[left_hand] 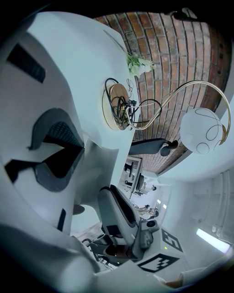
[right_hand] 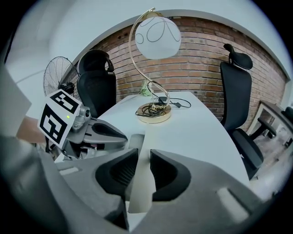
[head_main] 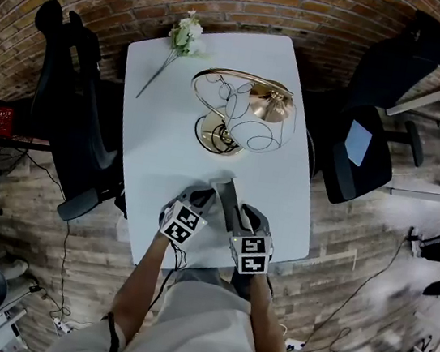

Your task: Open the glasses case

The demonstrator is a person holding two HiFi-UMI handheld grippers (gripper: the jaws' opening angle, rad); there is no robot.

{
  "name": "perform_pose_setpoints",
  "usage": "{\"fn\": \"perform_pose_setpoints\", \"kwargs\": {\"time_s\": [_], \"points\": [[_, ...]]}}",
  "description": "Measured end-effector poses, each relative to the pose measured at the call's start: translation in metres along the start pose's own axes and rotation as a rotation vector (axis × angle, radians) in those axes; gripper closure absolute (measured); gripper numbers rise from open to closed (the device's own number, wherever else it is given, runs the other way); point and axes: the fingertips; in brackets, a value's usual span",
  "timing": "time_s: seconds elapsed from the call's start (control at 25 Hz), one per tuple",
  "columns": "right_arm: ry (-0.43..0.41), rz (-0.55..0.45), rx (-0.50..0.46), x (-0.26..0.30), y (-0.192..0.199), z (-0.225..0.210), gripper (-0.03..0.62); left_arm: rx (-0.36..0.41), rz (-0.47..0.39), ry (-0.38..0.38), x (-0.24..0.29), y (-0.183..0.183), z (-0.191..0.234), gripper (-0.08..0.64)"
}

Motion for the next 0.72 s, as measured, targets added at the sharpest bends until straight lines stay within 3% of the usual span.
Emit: {"fn": "perform_pose_setpoints", "kwargs": {"time_s": [0.72], "points": [[0.040,-0.001,0.023,-0.003,0.005,-0.019,0.537,-0.016,-0.001,-0.010,0.000,0.001,0.001,0.558]]}}
Point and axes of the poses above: the fingertips, and each gripper's own axes: x forward along the fingers, z to its left, y out of its underside, and after that the axes turned 3 degrees about -y, right-handed
